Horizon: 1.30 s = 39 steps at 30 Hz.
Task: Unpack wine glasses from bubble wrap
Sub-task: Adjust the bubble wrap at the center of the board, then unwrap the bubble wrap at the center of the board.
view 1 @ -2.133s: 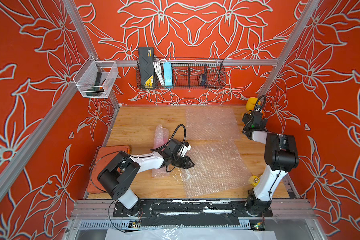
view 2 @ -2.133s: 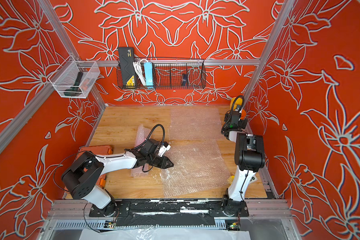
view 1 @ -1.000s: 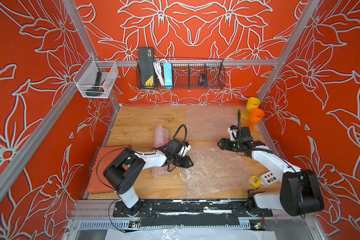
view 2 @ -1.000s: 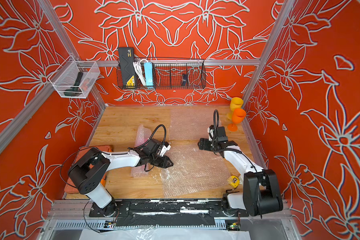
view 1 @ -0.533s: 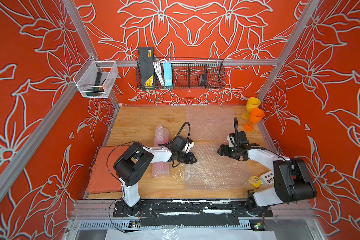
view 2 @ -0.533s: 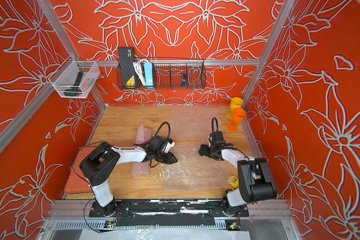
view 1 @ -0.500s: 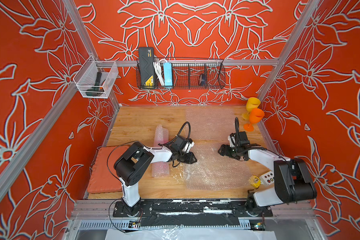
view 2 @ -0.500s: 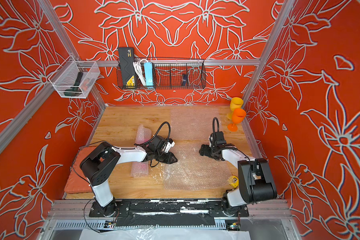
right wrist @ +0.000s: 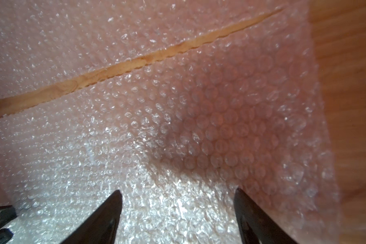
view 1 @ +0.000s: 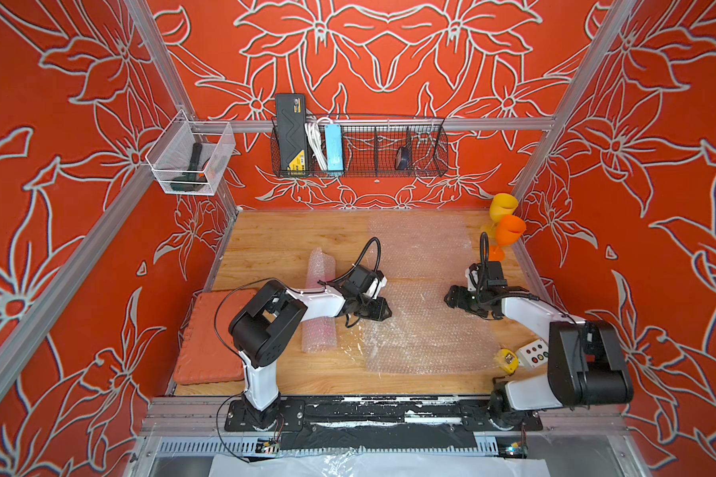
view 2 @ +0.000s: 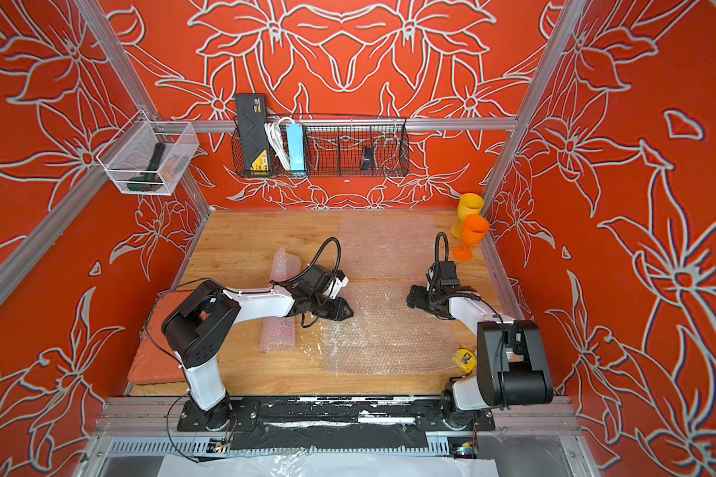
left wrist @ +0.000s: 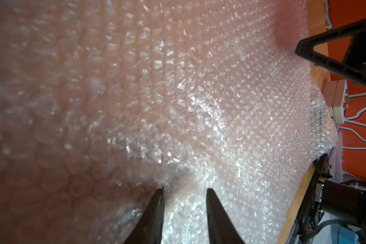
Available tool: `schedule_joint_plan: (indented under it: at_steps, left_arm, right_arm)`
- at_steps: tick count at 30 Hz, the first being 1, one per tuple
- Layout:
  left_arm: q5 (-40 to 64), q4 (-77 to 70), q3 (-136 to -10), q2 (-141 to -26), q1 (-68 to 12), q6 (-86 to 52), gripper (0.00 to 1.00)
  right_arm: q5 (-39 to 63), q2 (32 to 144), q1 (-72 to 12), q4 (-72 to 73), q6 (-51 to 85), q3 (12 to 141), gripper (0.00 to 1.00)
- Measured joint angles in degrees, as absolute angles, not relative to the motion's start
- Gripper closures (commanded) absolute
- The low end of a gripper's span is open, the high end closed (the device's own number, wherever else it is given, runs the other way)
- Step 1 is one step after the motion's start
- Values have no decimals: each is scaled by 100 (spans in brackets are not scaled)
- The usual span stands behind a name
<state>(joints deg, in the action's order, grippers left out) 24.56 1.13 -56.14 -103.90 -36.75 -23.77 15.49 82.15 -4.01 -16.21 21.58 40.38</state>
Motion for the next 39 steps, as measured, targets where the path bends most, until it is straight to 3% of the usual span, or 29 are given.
schedule_joint_plan:
  at_steps: [7,13,25,39]
  left_arm:
    - [2364,451,-5662,-9227,-3548,-2353,60]
    - [2316,956,-5774,-8357,-2786,-2265,59]
    - [910,2797,-5673,-7640,-2064,-1870,59]
    - [224,3234,-5839,-8272,-1852,-1688,58]
  right_arm:
    - [1553,7721,-436,-2196,1997,4558,17]
    - [1645,7454,-976,-2567,1944,5039,19]
    - [1911,7992,-2215,-2613,2143,5551,19]
    - [1973,8263,-2679,-2534,2152,5592,19]
